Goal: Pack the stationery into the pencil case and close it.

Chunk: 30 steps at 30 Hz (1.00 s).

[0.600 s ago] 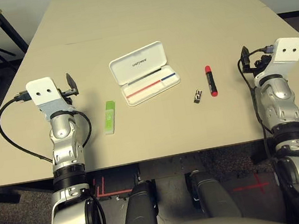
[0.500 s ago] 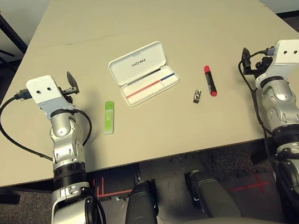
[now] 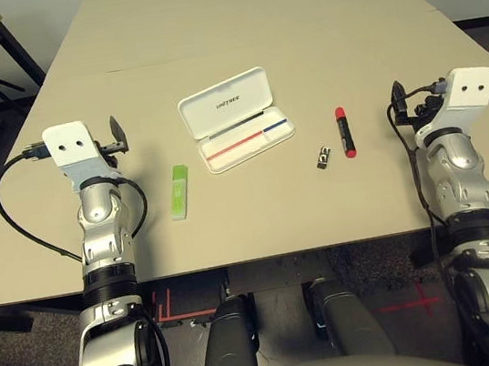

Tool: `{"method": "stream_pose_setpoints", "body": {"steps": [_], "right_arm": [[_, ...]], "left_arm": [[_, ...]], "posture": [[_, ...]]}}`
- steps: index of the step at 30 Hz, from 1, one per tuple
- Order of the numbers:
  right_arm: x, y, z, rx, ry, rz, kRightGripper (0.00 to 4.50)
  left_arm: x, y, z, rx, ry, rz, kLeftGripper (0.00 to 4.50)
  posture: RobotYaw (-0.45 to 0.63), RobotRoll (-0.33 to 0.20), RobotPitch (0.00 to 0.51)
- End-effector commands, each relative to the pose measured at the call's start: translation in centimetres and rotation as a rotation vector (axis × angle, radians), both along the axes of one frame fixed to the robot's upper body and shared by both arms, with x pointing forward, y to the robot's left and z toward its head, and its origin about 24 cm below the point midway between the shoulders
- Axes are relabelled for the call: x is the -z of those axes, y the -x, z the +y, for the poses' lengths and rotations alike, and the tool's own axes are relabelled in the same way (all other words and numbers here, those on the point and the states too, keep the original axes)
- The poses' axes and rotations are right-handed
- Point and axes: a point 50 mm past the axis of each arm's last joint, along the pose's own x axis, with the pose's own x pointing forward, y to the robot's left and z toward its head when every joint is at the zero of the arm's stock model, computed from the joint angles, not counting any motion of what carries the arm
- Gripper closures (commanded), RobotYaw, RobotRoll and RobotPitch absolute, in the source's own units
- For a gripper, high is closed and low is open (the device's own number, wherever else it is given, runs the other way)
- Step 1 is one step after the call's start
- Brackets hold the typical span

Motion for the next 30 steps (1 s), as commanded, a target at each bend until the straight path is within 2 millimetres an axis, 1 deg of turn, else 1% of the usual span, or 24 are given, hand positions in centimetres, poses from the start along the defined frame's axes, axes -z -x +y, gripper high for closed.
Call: {"method": "stream_pose_setpoints", "body": {"steps": [1, 4, 9, 12, 13, 15, 16, 20, 21, 24, 27, 30], "right_arm": [[-0.7, -0.1, 0.1, -0.077, 0.018, -0.024, 0.0], [-1.0, -0.1, 0.1, -0.181, 0.036, -0.025, 0.0], [-2.3, 0.3, 0.0, -0.413, 0.114, -0.03, 0.0], [-3.5, 1.0, -0.1, -0.632, 0.159, -0.014, 0.0], [-3.9, 1.3, -0.3, -0.719, 0.203, 0.017, 0.0], [-4.3, 1.7, -0.5, -0.831, 0.258, 0.07, 0.0], [-4.4, 1.8, -0.6, -0.857, 0.27, 0.084, 0.0], [-5.4, 1.8, -0.6, -0.934, 0.393, 0.099, 0.0], [-5.6, 1.8, -0.5, -0.946, 0.409, 0.098, 0.0], [-5.9, 2.0, -0.1, -1.024, 0.446, 0.117, 0.0], [-5.8, 2.3, 0.1, -1.092, 0.481, 0.151, 0.0], [-5.8, 2.5, 0.0, -1.12, 0.509, 0.178, 0.0]], "left_arm": [[-0.7, 0.2, -0.3, 0.079, 0.006, -0.004, 0.02], [-1.5, 0.4, -0.8, 0.202, 0.001, -0.007, 0.02], [-3.3, 0.7, -3.6, 0.542, -0.08, 0.035, 0.02], [-3.9, 0.9, -5.5, 0.78, -0.158, 0.122, 0.02], [-3.9, 0.9, -6.2, 0.869, -0.196, 0.18, 0.02], [-3.9, 1.0, -7.1, 0.97, -0.239, 0.278, 0.02], [-3.9, 1.0, -7.3, 0.99, -0.249, 0.306, 0.02], [-3.1, 0.9, -9.2, 1.109, -0.32, 0.487, 0.02], [-3.0, 0.8, -9.5, 1.127, -0.336, 0.51, 0.02], [-2.5, 0.5, -10.3, 1.136, -0.411, 0.598, 0.02], [-2.1, 0.0, -11.2, 1.149, -0.444, 0.666, 0.02], [-1.8, -0.4, -12.2, 1.17, -0.489, 0.74, 0.02]], "posture": [[-0.1, 0.0, 0.13], [-0.09, 0.0, 0.127], [-0.1, 0.0, 0.144], [-0.1, 0.0, 0.159], [-0.1, 0.0, 0.162], [-0.09, 0.0, 0.164], [-0.09, 0.0, 0.165], [-0.09, 0.0, 0.168], [-0.09, 0.0, 0.168], [-0.09, 0.0, 0.169], [-0.09, 0.0, 0.172], [-0.09, 0.0, 0.174]]}}
